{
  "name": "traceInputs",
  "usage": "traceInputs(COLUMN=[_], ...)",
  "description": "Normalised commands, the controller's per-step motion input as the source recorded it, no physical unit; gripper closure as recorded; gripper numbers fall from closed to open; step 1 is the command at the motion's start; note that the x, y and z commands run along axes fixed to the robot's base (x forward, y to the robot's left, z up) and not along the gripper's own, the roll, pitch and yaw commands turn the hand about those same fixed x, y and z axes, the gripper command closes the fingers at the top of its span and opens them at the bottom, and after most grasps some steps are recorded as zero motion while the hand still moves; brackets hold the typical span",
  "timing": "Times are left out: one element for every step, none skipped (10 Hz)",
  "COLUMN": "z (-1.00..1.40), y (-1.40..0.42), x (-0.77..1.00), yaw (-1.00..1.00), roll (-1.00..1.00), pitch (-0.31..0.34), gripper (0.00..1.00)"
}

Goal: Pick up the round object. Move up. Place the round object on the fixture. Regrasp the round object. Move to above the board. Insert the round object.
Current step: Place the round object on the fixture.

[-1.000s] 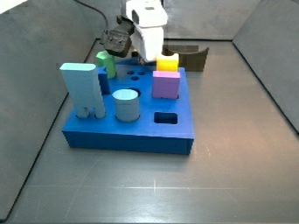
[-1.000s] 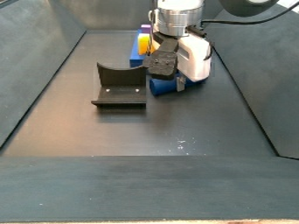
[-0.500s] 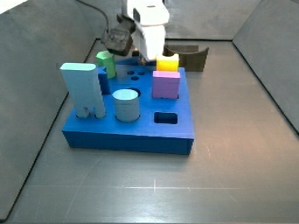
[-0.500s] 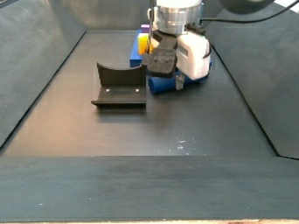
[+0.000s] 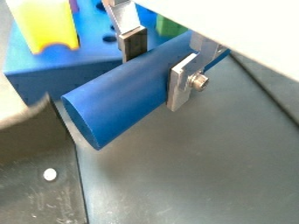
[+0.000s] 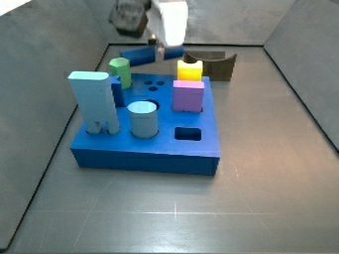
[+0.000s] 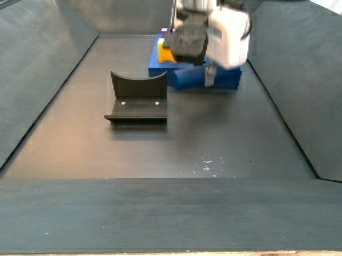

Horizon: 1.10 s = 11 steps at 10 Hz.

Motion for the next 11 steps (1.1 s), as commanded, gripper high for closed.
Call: traceInputs(z=[1.0, 1.0, 1.0, 1.0, 1.0, 1.0, 0.77, 0.61, 0.44, 0.21, 1.0], y=[0.0, 0.0, 0.0, 0.0, 0.0, 0.0, 0.0, 0.0, 0.0, 0.0, 0.66], x=[0.0, 0.0, -0.01, -0.01, -0.01, -0.02, -0.01, 0.0, 0.01, 0.01, 0.16], yaw=[0.0, 0.0, 0.0, 0.0, 0.0, 0.0, -0.01, -0.01, -0.01, -0.01, 1.0], roll=[0.0, 0.0, 0.0, -0.01, -0.01, -0.01, -0.01, -0.02, -0.02, -0.02, -0.07], pitch=[0.0, 0.004, 0.015, 0.023, 0.024, 0.031, 0.04, 0.049, 0.061, 0.081, -0.043], gripper=[1.0, 1.0, 1.0, 1.0, 1.0, 1.0, 1.0, 1.0, 1.0, 1.0, 1.0])
